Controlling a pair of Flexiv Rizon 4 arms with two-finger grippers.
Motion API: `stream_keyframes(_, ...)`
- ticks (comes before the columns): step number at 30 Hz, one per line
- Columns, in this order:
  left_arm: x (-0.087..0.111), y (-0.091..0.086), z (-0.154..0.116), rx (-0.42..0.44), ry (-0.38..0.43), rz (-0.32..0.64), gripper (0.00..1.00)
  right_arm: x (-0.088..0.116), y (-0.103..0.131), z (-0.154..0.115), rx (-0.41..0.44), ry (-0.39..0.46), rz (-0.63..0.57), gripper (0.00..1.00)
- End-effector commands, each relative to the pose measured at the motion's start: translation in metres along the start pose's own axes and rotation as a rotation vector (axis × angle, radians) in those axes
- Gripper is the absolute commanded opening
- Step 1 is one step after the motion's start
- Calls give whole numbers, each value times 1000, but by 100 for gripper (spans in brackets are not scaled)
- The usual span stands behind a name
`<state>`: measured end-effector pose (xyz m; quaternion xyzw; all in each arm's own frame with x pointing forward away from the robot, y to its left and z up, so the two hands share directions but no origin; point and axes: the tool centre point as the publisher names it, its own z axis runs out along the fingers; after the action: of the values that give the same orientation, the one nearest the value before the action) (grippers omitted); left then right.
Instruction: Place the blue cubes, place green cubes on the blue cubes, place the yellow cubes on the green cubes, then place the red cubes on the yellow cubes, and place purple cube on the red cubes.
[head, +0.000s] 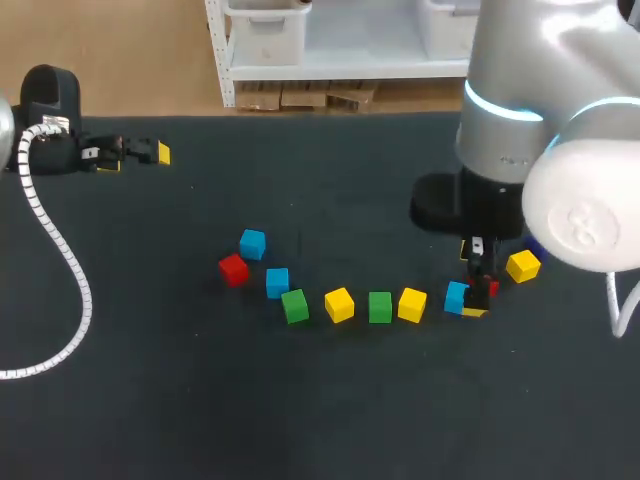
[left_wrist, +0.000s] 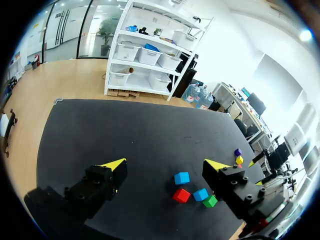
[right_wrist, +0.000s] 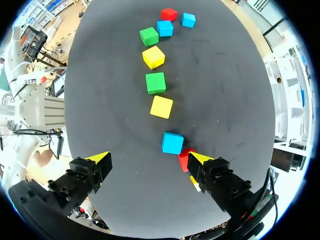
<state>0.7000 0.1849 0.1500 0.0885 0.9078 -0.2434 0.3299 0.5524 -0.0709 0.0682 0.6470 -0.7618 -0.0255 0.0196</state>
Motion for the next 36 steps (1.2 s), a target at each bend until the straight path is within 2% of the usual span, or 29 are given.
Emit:
stream_keyframes(1, 0, 0, 0, 0, 0, 0, 100, -2, -3, 15, 20, 37, 16, 100)
stream_keyframes(6, 0, 0, 0, 0, 0, 0, 100, -1, -12, 34, 20, 45, 27, 100)
stream_keyframes(14, 0, 0, 0, 0, 0, 0, 100, -3, -28, 53, 35, 14, 21, 100)
stream_keyframes(28, 0, 0, 0, 0, 0, 0, 100, -7, -42, 71, 12, 40, 35, 100)
stream_keyframes(30, 0, 0, 0, 0, 0, 0, 100, -6, -43, 72, 11, 44, 38, 48)
stream_keyframes(33, 0, 0, 0, 0, 0, 0, 100, -6, -43, 73, 10, 50, 42, 37)
stream_keyframes(35, 0, 0, 0, 0, 0, 0, 100, -6, -44, 73, 6, 46, 46, 14)
stream_keyframes(36, 0, 0, 0, 0, 0, 0, 100, -6, -44, 73, 7, 46, 47, 5)
